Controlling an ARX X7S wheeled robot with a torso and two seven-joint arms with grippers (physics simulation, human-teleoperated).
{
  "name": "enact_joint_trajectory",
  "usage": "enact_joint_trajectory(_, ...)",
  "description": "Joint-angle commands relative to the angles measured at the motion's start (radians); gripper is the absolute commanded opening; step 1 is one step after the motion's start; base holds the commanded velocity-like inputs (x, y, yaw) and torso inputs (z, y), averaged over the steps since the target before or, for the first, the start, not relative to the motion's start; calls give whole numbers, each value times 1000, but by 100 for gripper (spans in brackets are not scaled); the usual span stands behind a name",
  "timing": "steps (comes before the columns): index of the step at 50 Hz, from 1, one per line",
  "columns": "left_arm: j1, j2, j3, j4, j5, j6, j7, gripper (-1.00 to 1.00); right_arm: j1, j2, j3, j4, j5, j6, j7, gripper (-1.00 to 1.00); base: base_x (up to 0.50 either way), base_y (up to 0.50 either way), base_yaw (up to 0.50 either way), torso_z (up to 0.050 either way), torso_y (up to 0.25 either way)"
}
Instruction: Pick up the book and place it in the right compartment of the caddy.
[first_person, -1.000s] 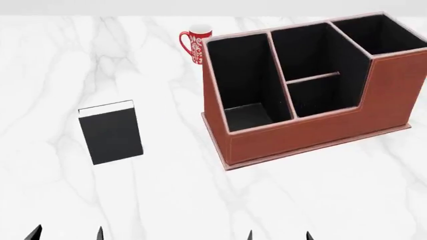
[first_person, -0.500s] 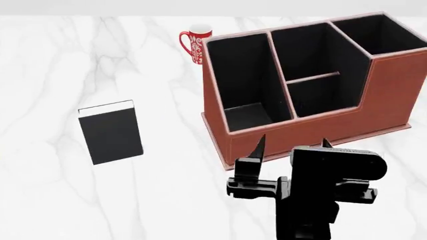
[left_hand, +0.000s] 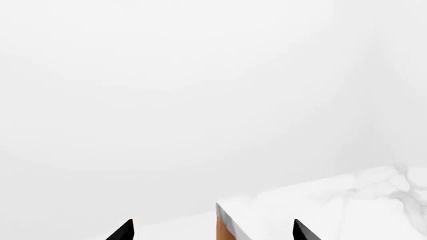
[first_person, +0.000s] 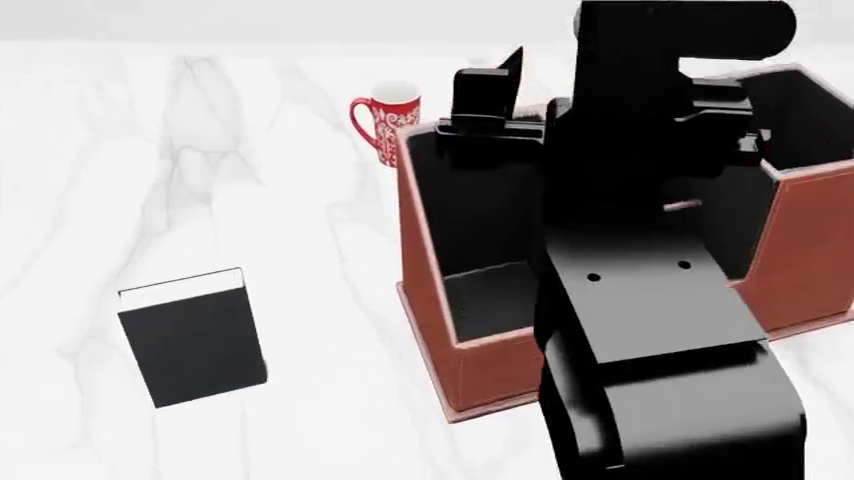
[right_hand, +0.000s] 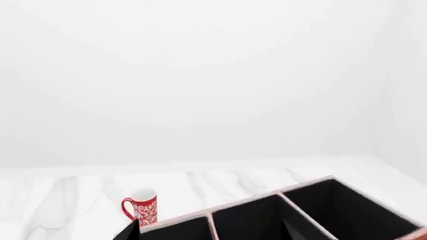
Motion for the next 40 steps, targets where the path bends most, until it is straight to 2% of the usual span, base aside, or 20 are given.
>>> enact_joint_trajectory(1, 27, 3, -23, 4, -7, 23, -15, 100, 96, 0, -16, 49, 20, 41, 11, 100, 500, 0, 0, 0, 0)
enact_joint_trajectory(6, 17, -6, 10, 0, 38, 16, -32, 100, 98, 11, -25, 51, 22, 35, 12, 100, 500, 0, 0, 0, 0)
enact_joint_trajectory(40, 28, -22, 38, -29, 39, 38, -54, 100, 103, 27, -49, 81, 68, 30, 19, 100, 500, 0, 0, 0, 1)
